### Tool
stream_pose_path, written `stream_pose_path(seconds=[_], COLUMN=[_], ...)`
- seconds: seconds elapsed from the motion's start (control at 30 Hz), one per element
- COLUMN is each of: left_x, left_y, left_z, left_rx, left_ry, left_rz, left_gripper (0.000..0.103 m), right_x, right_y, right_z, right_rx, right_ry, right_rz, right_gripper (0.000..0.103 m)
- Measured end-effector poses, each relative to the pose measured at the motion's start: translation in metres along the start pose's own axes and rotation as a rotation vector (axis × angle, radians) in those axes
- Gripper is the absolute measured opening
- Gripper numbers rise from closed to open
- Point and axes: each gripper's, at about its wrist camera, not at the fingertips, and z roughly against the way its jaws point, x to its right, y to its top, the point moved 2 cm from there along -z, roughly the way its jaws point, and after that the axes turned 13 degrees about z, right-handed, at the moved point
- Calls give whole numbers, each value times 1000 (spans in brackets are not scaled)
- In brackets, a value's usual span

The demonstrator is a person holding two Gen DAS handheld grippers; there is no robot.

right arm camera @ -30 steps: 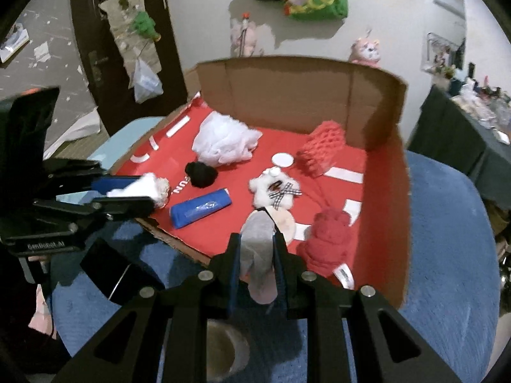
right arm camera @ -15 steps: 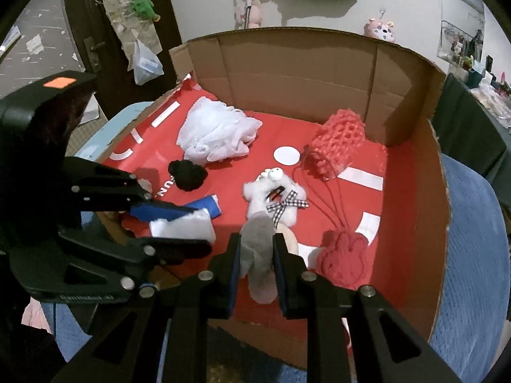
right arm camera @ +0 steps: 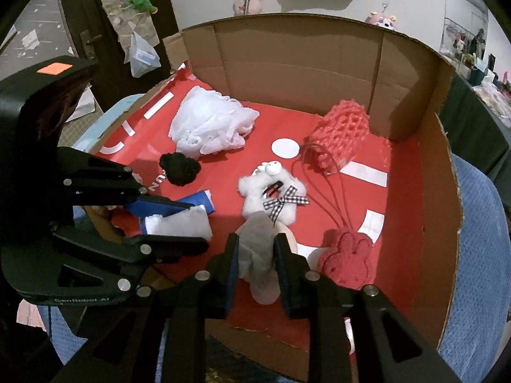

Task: Organize soft objects
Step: 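Open both tools to release the tissue and white cloth in the box, then lift both open tools up out of the box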

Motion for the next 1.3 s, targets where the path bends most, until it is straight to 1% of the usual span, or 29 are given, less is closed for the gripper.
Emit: stream_pose_path(seconds=[0.03,0.07,0.1,0.17,0.27,0.4,0.47,0.5,0.53,0.57,0.63,0.83,1.0,1.13,1.2,1.23,1.3], left_x=[0,1,1,0,-1,0,0,1,2,3,5,8,8,6,5,4,2], left_y=[0,0,0,1,1,1,0,0,0,0,0,0,-6,-14,-19,-21,-26], left_z=[0,0,-1,-1,-2,-2,-3,-3,-3,-3,3,18,33,45,53,56,64], left_rx=[0,-3,-2,-5,-7,-10,-14,-16,-16,-11,26,58,107,158,200,215,278], left_ry=[-2,-2,3,13,7,-4,-6,-6,-4,2,7,5,6,8,7,12,40], left_rz=[-1,-3,-3,2,10,12,14,12,10,7,-7,-10,10,35,55,62,78], left_gripper=[25,25,25,26,26,27,30,33,50,66,66,66,67,72,75,77,78], right_x=[1,1,2,2,3,5,5,5,5,5,5,3,2,1,0,-1,-3], right_y=[0,0,0,0,0,0,0,0,0,0,0,-2,-4,-7,-8,-9,-11], right_z=[0,0,1,1,3,7,10,13,14,16,20,29,42,54,60,63,70], right_rx=[-1,-1,0,1,4,16,23,28,32,38,45,64,102,131,145,152,169], right_ry=[-2,-3,-3,-7,-16,-21,-22,-22,-22,-23,-27,-37,-43,-62,-71,-78,-100], right_rz=[-3,-5,-7,-8,-12,-25,-29,-32,-33,-36,-39,-45,-66,-88,-97,-100,-108], right_gripper=[31,36,43,50,51,56,56,56,57,57,59,61,72,77,82,82,89])
